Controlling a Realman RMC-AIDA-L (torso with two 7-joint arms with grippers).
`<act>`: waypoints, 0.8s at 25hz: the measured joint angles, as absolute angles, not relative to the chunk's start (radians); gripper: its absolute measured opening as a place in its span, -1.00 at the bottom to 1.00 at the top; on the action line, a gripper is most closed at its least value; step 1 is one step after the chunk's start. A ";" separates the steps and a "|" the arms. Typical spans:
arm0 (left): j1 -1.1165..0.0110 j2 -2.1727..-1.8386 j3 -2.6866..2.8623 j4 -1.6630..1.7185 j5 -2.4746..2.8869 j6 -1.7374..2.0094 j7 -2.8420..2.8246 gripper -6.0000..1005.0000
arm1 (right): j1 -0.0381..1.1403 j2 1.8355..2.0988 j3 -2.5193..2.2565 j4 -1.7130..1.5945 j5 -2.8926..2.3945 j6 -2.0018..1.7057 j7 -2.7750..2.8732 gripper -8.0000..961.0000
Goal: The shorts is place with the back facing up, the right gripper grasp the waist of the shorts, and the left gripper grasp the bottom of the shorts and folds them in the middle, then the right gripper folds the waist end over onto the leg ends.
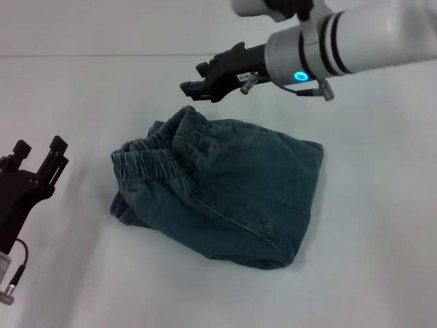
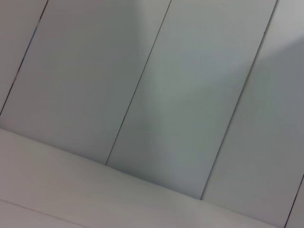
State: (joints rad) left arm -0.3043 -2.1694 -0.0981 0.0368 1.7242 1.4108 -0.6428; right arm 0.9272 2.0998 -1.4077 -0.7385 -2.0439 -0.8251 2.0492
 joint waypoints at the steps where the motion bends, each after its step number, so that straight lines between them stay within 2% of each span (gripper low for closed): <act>1: -0.305 -2.169 -0.098 0.037 1.724 1.409 -0.643 0.55 | 0.911 2.099 -1.405 -0.740 -2.007 -0.820 2.031 -0.38; 7: -0.300 -2.167 -0.092 0.070 1.729 1.434 -0.669 0.54 | 0.753 2.090 -1.322 -0.826 -1.817 -0.871 1.926 0.16; 13: -0.266 -2.156 0.080 0.324 1.806 1.601 -0.925 0.54 | 0.551 2.074 -1.093 -0.883 -1.715 -1.207 1.777 0.75; 20: -0.242 -2.121 0.258 0.625 1.999 1.870 -1.139 0.54 | 0.369 2.040 -0.887 -0.791 -1.721 -1.589 1.512 0.85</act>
